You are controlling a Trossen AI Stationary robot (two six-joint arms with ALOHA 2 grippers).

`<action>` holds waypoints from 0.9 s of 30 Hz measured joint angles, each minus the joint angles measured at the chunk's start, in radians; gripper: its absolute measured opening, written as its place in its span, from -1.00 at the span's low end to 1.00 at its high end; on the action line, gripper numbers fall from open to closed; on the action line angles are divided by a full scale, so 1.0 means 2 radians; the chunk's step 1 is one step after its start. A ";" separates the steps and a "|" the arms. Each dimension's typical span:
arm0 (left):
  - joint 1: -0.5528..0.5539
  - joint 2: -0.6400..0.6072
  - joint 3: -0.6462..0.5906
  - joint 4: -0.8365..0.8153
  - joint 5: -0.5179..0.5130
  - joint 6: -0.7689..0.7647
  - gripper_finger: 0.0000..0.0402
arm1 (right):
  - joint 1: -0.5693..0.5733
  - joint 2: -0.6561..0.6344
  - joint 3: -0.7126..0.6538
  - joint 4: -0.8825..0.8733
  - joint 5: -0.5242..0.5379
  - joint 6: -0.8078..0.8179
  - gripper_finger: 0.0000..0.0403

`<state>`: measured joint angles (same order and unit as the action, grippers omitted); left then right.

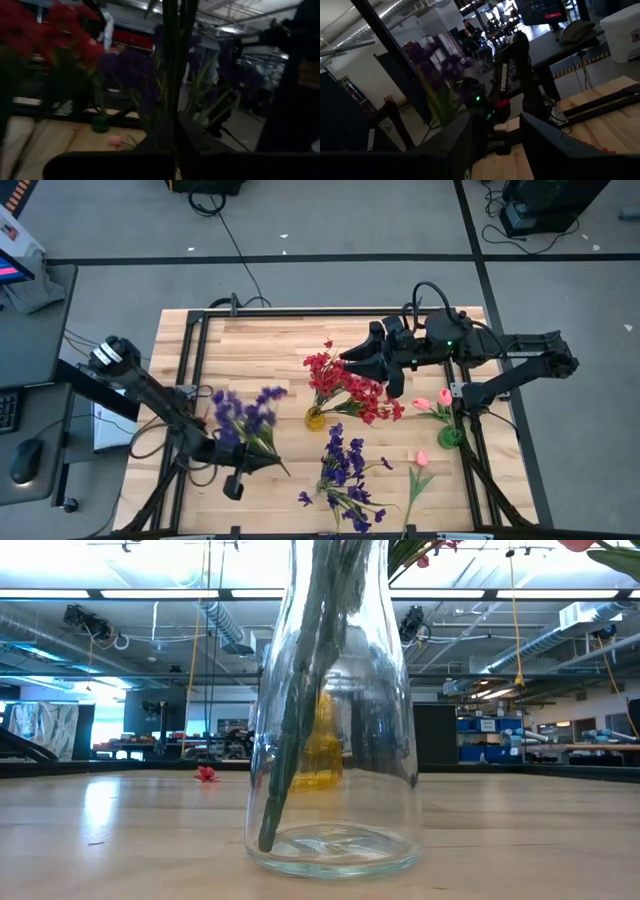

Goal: Sort flowers into vase by color
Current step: Put the purple flower into the transparent vase

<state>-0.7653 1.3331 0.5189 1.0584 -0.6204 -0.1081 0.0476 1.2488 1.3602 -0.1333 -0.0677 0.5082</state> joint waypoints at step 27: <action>0.056 0.164 0.119 0.025 0.103 0.001 -0.97 | -0.022 0.000 0.000 -0.032 -0.003 0.024 -0.12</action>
<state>-0.6533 1.6611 0.7569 1.1080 -0.4152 -0.1068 0.0032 1.2491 1.3594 -0.1978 -0.0741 0.5555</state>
